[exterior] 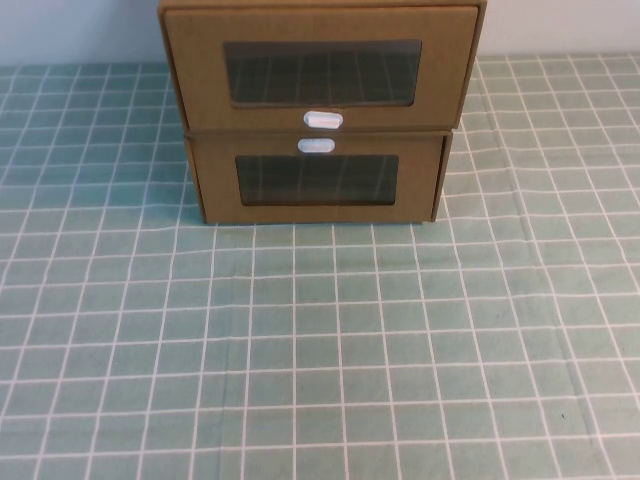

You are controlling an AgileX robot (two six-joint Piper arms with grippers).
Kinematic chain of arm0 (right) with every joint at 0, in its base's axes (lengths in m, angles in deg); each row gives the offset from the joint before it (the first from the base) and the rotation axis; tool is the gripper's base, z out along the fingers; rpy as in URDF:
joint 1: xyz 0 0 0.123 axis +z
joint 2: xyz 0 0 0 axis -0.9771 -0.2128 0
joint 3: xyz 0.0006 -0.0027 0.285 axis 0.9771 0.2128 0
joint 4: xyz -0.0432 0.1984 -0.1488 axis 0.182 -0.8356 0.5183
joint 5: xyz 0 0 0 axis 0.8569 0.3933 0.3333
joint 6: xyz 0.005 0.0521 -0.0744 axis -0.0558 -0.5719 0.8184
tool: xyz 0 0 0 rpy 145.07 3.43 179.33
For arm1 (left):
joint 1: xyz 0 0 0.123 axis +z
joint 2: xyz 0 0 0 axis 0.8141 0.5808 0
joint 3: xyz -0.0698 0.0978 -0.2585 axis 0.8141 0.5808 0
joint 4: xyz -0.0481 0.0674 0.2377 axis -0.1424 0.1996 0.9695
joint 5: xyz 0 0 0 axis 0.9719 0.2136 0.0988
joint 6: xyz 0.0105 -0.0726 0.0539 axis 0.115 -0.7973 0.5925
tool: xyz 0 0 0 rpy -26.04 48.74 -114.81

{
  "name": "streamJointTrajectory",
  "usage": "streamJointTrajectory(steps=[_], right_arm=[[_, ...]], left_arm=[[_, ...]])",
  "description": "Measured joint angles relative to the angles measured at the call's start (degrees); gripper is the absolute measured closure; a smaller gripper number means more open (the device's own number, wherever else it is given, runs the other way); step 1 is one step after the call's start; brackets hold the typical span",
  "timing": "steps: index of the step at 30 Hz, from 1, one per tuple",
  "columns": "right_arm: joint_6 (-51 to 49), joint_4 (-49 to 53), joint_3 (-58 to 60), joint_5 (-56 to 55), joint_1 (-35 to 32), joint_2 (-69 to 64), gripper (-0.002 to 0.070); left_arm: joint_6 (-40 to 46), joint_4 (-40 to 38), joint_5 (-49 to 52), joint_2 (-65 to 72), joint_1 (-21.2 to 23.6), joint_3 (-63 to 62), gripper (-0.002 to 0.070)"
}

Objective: Open the shoe box
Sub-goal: 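Pull the top drawer of the cardboard box fully open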

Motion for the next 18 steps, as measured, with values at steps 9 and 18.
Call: streamJointTrajectory(steps=[9, 18], right_arm=[[12.20, 2.85, -0.95, 9.98, 0.00, -14.59, 0.0689], [26.79, -5.58, -1.04, 13.00, 4.11, -26.56, 0.0689]], left_arm=[[0.55, 2.78, 8.01, 14.67, 0.00, -1.82, 0.0680], [16.66, -9.79, 17.62, 30.74, 0.00, -2.46, 0.0680]])
